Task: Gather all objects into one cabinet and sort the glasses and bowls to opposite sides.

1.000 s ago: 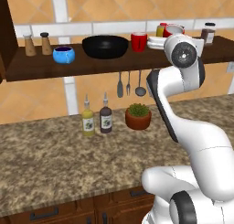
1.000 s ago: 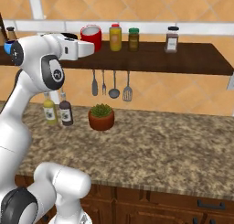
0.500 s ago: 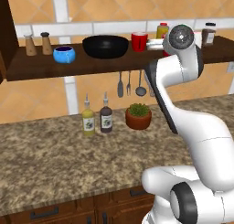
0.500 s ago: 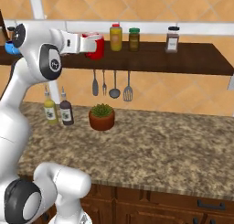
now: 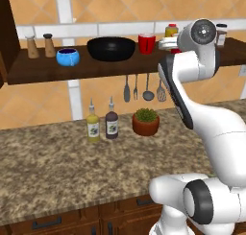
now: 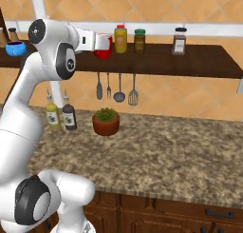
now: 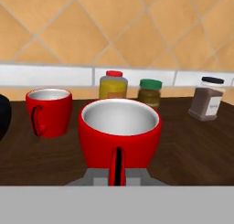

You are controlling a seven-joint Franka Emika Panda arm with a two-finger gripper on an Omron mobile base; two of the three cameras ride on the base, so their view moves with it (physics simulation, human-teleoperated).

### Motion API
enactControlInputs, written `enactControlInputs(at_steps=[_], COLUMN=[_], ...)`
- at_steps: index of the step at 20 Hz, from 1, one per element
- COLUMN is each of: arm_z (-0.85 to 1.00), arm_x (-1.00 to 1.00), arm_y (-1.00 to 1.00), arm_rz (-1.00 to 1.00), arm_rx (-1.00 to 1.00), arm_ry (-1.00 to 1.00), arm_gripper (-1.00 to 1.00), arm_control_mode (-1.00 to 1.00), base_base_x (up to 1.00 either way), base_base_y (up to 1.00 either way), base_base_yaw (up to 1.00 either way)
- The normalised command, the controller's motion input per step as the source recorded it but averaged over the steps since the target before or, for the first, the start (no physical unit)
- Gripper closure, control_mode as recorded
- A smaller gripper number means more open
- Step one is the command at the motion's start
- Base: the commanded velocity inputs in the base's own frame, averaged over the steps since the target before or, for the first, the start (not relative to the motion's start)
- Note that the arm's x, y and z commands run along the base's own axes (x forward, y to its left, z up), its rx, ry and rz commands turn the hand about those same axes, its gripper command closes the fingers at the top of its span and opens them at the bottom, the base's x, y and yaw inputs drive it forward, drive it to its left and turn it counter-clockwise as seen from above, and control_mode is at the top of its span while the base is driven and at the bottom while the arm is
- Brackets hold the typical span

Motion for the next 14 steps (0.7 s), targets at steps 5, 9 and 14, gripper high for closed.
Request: enactControlInputs(at_steps=[5, 9, 14], arm_z=[0.0, -0.13, -0.09], arm_x=[0.01, 0.14, 0.4], arm_y=[0.0, 0.0, 0.0], arm_rz=[0.0, 0.0, 0.0], arm_rx=[0.0, -0.01, 0.0], arm_ry=[0.0, 0.0, 0.0], arm_gripper=[1.0, 1.0, 1.0], arm_control_mode=[-1.0, -1.0, -1.0], base_base_x=[0.0, 0.0, 0.0], base_base_y=[0.0, 0.0, 0.0], base_base_yaw=[0.0, 0.0, 0.0])
